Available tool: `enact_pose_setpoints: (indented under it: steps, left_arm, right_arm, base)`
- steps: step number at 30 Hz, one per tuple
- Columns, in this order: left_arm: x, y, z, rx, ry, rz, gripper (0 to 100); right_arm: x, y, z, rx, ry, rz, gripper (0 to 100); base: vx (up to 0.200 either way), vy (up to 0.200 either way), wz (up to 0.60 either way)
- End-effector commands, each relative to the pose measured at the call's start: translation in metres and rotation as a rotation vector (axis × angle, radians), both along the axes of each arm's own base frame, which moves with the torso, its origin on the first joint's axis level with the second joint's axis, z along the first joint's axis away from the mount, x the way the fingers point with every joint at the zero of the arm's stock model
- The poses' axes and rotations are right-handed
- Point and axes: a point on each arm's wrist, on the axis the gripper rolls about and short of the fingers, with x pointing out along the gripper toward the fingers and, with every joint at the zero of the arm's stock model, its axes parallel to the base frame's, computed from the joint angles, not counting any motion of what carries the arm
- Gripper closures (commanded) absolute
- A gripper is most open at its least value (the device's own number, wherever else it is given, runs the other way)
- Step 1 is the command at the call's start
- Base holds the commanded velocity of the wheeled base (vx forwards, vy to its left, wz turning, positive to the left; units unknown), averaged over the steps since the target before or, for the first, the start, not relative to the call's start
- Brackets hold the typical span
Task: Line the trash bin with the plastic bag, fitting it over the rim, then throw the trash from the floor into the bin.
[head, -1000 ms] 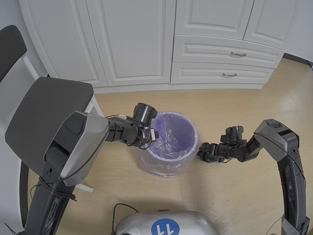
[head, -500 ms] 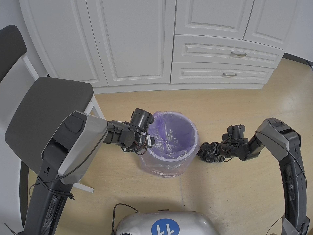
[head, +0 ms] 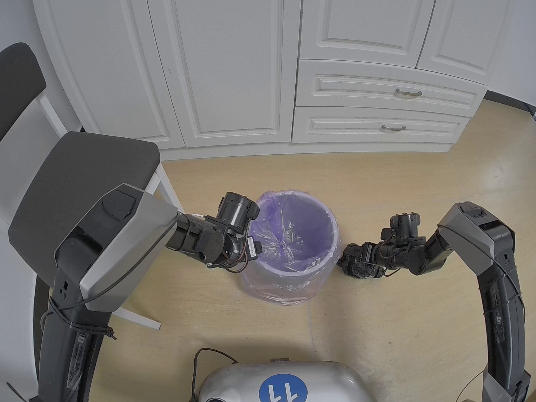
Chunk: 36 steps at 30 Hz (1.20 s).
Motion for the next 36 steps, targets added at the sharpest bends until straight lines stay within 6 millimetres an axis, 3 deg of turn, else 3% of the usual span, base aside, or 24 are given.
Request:
enact_pose_setpoints:
  steps: [1, 7, 10, 20, 25, 30, 31, 36]
  left_arm:
    - [-0.002, -0.002, 0.005, -0.013, -0.030, -0.009, 0]
    - [-0.002, -0.017, 0.005, -0.022, -0.056, -0.039, 0]
    - [0.000, -0.023, -0.004, -0.018, -0.054, -0.049, 0]
    - [-0.009, -0.023, -0.025, 0.028, 0.009, -0.091, 0]
    - [-0.018, -0.012, -0.027, 0.044, 0.049, -0.096, 0]
    - [-0.011, -0.002, -0.027, 0.031, 0.029, -0.075, 0]
    - [0.002, 0.012, -0.027, 0.025, -0.009, -0.056, 0]
    - [0.018, 0.023, -0.026, 0.016, -0.081, -0.041, 0]
  right_arm:
    - [-0.001, 0.002, -0.003, -0.004, 0.005, 0.004, 0]
    - [-0.001, 0.002, -0.005, -0.006, 0.009, 0.004, 0]
    - [-0.001, 0.002, -0.006, -0.007, 0.010, 0.004, 0]
    - [-0.001, 0.003, -0.006, -0.018, 0.008, 0.006, 0]
    - [-0.002, 0.003, -0.008, -0.021, 0.009, 0.008, 0]
    - [-0.002, 0.003, -0.008, -0.021, 0.009, 0.008, 0]
    - [-0.002, 0.003, -0.008, -0.021, 0.009, 0.008, 0]
    - [-0.002, 0.003, -0.008, -0.021, 0.009, 0.008, 0]
  base:
    - [0.000, 0.000, 0.00]
    - [0.000, 0.000, 0.00]
    - [0.000, 0.000, 0.00]
    - [0.000, 0.000, 0.00]
    - [0.000, 0.000, 0.00]
    - [0.000, 0.000, 0.00]
    - [0.000, 0.000, 0.00]
    - [0.000, 0.000, 0.00]
